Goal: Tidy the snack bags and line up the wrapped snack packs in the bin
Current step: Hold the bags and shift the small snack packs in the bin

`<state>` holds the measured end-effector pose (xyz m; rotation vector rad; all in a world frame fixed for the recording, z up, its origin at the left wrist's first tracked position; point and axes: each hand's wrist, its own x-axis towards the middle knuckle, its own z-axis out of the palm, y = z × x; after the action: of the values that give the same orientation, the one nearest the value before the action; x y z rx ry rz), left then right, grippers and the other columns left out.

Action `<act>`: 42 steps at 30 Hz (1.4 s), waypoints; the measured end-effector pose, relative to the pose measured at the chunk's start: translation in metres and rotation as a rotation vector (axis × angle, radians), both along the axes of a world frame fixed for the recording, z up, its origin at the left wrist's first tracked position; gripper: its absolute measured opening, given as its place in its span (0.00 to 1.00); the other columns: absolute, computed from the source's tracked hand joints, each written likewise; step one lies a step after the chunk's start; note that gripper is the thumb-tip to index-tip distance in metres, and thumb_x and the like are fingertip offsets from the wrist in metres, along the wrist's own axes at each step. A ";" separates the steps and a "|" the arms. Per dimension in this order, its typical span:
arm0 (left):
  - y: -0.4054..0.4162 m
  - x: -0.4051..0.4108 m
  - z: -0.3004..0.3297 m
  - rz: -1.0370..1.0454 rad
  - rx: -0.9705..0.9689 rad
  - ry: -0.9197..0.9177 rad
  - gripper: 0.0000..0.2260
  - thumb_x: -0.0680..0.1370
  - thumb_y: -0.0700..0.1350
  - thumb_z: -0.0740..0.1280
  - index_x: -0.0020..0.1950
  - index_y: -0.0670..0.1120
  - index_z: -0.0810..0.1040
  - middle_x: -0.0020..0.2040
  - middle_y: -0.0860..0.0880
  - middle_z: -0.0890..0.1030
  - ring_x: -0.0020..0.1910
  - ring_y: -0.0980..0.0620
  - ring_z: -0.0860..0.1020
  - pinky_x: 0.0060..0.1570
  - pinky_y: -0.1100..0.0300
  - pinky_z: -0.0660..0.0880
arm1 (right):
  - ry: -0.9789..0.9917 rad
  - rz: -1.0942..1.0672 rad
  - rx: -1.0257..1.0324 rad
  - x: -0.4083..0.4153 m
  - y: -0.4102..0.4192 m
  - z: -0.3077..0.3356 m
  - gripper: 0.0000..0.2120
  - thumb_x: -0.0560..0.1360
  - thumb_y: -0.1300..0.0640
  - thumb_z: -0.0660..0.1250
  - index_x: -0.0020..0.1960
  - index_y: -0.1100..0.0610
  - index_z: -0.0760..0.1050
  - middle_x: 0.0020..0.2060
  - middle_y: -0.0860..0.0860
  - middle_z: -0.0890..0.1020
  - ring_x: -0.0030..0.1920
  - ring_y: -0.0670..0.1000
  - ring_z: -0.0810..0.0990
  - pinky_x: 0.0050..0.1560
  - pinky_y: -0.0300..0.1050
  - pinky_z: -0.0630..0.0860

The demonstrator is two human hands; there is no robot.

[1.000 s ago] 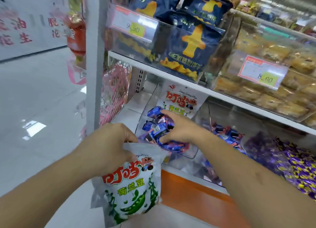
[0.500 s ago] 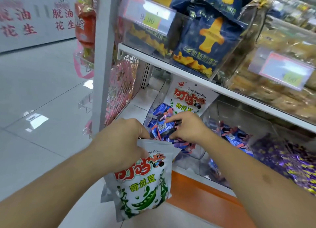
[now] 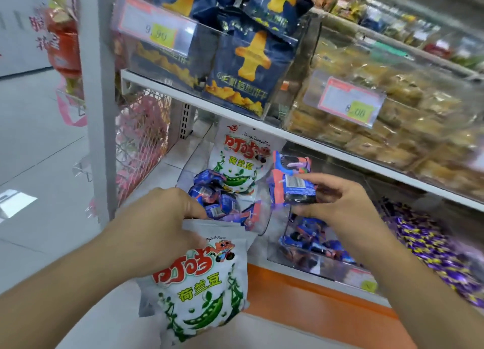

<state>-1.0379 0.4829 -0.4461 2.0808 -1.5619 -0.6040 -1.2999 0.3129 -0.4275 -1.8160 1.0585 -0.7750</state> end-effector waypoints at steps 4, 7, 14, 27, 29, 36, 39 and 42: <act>-0.002 -0.014 0.000 -0.008 -0.018 -0.015 0.10 0.70 0.57 0.79 0.46 0.73 0.84 0.40 0.64 0.86 0.41 0.62 0.84 0.48 0.55 0.83 | -0.011 -0.150 0.025 -0.055 -0.013 -0.016 0.26 0.62 0.70 0.83 0.52 0.45 0.88 0.49 0.46 0.89 0.49 0.43 0.85 0.47 0.40 0.79; -0.004 -0.024 -0.002 -0.011 -0.005 -0.054 0.12 0.71 0.58 0.78 0.53 0.69 0.85 0.45 0.66 0.85 0.47 0.63 0.83 0.52 0.56 0.82 | 0.148 -0.143 -0.015 -0.073 -0.028 -0.034 0.24 0.64 0.70 0.83 0.53 0.47 0.87 0.49 0.51 0.89 0.41 0.47 0.83 0.42 0.42 0.80; -0.013 -0.039 -0.002 -0.026 0.038 -0.044 0.12 0.71 0.59 0.78 0.50 0.74 0.82 0.39 0.63 0.87 0.38 0.62 0.84 0.45 0.54 0.84 | 0.473 -0.042 -0.198 -0.066 -0.032 -0.042 0.27 0.72 0.52 0.80 0.68 0.38 0.78 0.68 0.36 0.74 0.64 0.34 0.72 0.61 0.25 0.67; 0.000 0.006 -0.004 0.011 0.050 0.008 0.08 0.72 0.54 0.80 0.47 0.66 0.87 0.39 0.64 0.87 0.38 0.64 0.84 0.46 0.56 0.84 | 0.574 0.398 -0.384 0.102 -0.004 -0.023 0.37 0.75 0.50 0.77 0.79 0.40 0.64 0.78 0.45 0.67 0.77 0.47 0.65 0.77 0.46 0.64; 0.002 0.015 -0.005 0.021 0.055 0.013 0.07 0.71 0.54 0.80 0.45 0.66 0.86 0.38 0.62 0.87 0.37 0.63 0.84 0.45 0.55 0.84 | 0.661 0.441 -0.345 0.134 -0.016 -0.036 0.44 0.73 0.47 0.79 0.81 0.40 0.59 0.80 0.47 0.64 0.79 0.50 0.63 0.77 0.47 0.62; 0.005 0.029 -0.007 0.012 0.077 -0.033 0.08 0.71 0.55 0.80 0.39 0.67 0.83 0.39 0.59 0.85 0.40 0.59 0.84 0.45 0.58 0.83 | 0.716 0.354 -0.313 0.185 -0.040 -0.086 0.55 0.62 0.37 0.83 0.82 0.43 0.59 0.73 0.50 0.69 0.71 0.51 0.71 0.66 0.44 0.69; 0.005 0.030 -0.007 0.003 0.066 -0.053 0.07 0.71 0.54 0.79 0.44 0.66 0.85 0.41 0.60 0.85 0.40 0.59 0.83 0.45 0.57 0.84 | 0.773 0.346 -0.327 0.188 -0.042 -0.091 0.50 0.61 0.38 0.83 0.78 0.48 0.68 0.64 0.49 0.70 0.63 0.50 0.73 0.63 0.43 0.72; 0.006 0.031 -0.008 -0.011 0.066 -0.058 0.10 0.71 0.54 0.79 0.50 0.65 0.86 0.43 0.59 0.85 0.42 0.59 0.82 0.47 0.56 0.83 | 0.756 0.343 -0.277 0.185 -0.045 -0.091 0.42 0.59 0.40 0.84 0.70 0.46 0.77 0.58 0.48 0.68 0.59 0.48 0.74 0.64 0.45 0.74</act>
<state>-1.0072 0.4884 -0.4540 2.1574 -1.6064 -0.6123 -1.1152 0.2680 -0.5187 -2.5372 1.0705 0.0007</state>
